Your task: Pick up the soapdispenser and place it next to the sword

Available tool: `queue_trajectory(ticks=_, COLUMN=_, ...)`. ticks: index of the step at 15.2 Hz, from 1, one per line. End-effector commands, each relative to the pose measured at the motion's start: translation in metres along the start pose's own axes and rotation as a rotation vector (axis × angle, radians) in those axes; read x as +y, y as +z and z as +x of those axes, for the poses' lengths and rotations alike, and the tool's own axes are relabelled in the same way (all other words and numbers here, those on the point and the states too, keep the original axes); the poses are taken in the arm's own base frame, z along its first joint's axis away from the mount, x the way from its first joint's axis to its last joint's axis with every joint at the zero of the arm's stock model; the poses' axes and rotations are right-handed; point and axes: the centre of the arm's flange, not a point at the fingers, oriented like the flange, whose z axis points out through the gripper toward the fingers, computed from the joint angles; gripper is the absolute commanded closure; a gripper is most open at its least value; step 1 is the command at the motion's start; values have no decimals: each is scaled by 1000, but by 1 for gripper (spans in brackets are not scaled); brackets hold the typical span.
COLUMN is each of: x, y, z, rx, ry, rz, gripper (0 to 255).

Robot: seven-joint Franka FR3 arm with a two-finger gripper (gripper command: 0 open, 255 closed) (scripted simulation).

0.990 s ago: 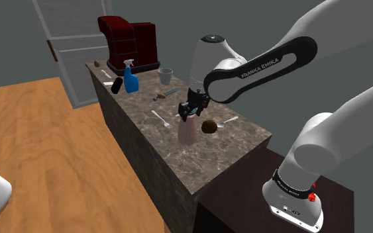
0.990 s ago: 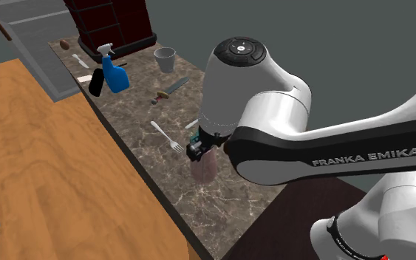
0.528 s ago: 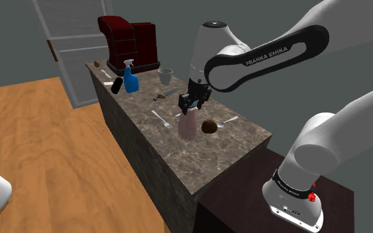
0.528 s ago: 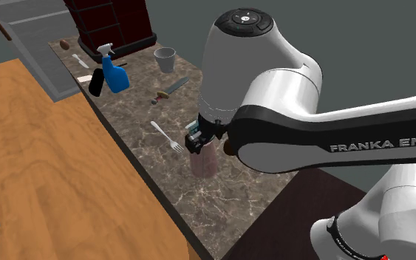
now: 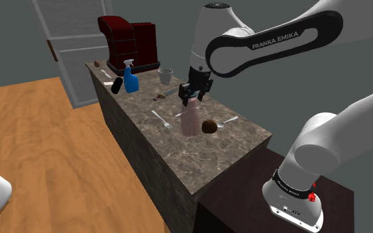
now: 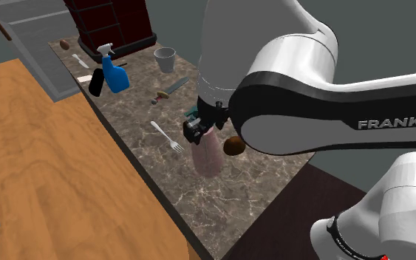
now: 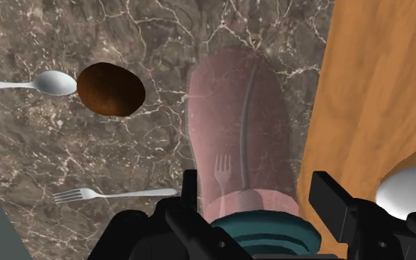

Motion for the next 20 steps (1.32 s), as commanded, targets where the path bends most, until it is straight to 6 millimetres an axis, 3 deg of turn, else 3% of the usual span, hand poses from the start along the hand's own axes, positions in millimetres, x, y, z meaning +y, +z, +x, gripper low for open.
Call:
queue_trajectory(ticks=1, x=0, y=-10, z=2, rx=0, ry=0, rz=0, gripper=255)
queue_trajectory(ticks=20, x=2, y=-108, z=25, rx=0, ry=0, rz=0, gripper=255)
